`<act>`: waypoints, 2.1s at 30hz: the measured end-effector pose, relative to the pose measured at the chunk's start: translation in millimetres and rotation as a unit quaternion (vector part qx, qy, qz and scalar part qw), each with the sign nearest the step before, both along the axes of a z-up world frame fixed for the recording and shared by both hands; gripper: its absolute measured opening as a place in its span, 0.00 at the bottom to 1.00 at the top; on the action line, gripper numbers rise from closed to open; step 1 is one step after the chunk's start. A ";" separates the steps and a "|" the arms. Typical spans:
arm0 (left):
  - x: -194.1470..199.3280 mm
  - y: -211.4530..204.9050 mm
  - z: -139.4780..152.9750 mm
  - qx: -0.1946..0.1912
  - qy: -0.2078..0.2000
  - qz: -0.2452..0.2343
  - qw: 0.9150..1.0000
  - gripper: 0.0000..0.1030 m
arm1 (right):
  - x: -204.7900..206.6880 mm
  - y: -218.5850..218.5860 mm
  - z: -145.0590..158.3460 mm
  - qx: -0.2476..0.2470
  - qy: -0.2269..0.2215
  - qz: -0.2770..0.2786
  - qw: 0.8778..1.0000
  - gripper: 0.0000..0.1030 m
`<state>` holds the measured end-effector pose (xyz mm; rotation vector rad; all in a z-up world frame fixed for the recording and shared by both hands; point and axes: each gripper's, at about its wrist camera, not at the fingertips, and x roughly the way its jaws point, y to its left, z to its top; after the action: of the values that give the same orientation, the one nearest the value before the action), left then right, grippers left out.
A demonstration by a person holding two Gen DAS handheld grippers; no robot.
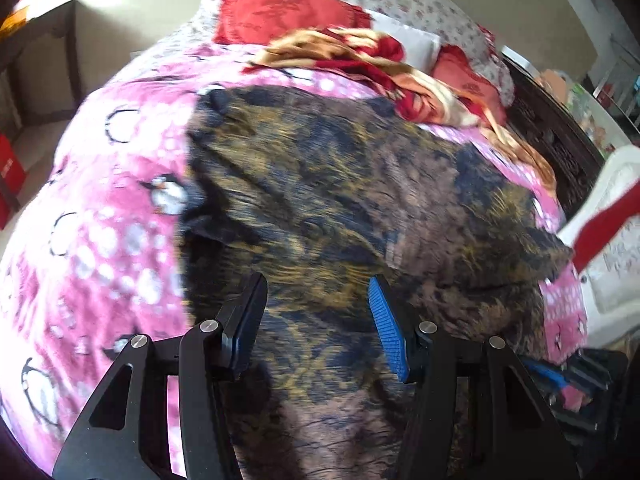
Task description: Fold small clothes
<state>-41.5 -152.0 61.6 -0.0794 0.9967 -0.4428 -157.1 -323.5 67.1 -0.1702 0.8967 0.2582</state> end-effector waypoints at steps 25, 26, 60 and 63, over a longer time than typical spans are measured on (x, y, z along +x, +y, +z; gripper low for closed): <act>53.3 -125.9 32.4 -0.041 -0.032 -0.169 0.984 0.12 | 40.6 -229.1 24.9 0.006 -0.009 -0.179 0.984 0.09; 46.2 -116.4 49.9 -0.059 -0.054 -0.181 0.980 0.12 | 30.0 -228.8 32.4 0.023 -0.022 -0.177 0.984 0.09; -125.3 14.7 8.3 -0.032 -0.020 -0.257 0.966 0.18 | 39.9 -21.1 -14.8 0.068 0.099 0.126 0.985 0.63; -122.6 24.9 7.0 -0.031 -0.016 -0.236 0.971 0.22 | 45.1 -5.4 -26.3 0.052 0.113 0.154 0.980 0.51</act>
<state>-164.2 -127.1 68.5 0.1123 0.9684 -0.9082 -112.0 -328.9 40.8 -0.1842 1.0795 0.6211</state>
